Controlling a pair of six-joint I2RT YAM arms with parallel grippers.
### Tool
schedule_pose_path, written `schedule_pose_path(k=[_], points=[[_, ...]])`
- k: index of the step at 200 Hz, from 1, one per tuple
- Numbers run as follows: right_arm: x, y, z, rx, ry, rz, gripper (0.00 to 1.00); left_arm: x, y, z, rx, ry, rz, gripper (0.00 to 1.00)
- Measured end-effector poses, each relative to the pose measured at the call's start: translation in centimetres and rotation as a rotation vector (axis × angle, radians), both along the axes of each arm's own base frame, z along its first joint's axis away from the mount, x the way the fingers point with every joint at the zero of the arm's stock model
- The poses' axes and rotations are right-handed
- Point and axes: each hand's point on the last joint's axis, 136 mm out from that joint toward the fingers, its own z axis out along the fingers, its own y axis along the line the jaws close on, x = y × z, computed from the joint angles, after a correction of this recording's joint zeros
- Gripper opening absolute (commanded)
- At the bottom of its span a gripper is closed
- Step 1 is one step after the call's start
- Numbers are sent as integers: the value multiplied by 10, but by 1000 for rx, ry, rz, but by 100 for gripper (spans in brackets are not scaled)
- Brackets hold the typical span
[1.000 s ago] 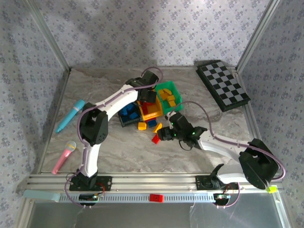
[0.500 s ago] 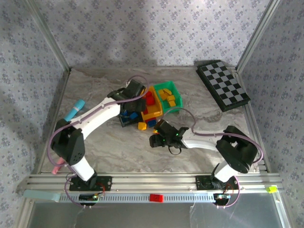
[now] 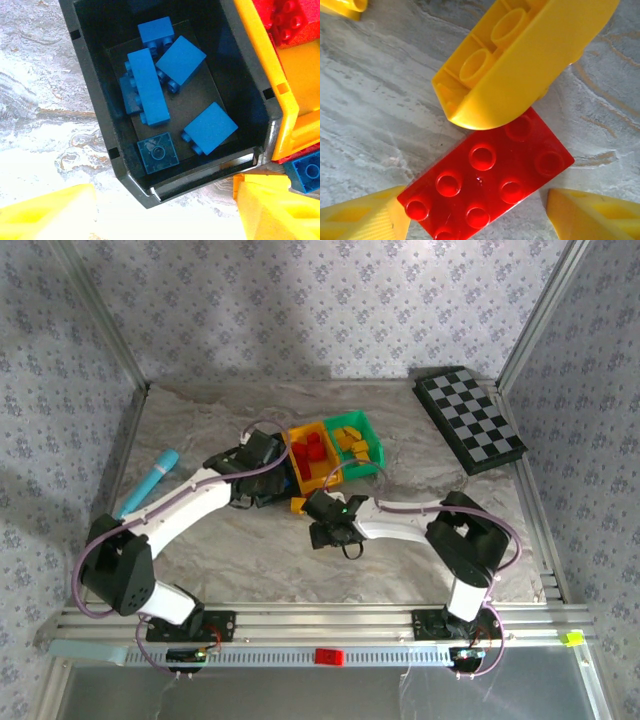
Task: Sort the legos into containers by color
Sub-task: Pick up the lego from the center of the table.
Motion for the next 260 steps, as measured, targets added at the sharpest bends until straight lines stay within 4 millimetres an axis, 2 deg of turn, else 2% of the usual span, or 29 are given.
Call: schedule_pose_path(k=[24, 51, 73, 119, 195, 226, 260], points=[[0, 0, -1, -46, 1, 11, 66, 0, 3, -2, -4, -5, 7, 74], [3, 5, 0, -85, -6, 40, 55, -1, 7, -4, -6, -8, 14, 74], [7, 9, 0, -100, -15, 65, 51, -4, 9, -5, -5, -7, 14, 74], [10, 11, 1, -99, -28, 94, 44, -9, 17, -2, -15, -22, 26, 74], [21, 9, 4, -80, -72, 104, 38, -6, 16, 1, -26, -38, 28, 74], [37, -6, 18, -77, -150, 69, 36, -7, 17, -2, -26, -34, 30, 74], [38, -17, 47, -43, -220, 59, 36, -17, 23, -15, -21, -10, 41, 74]])
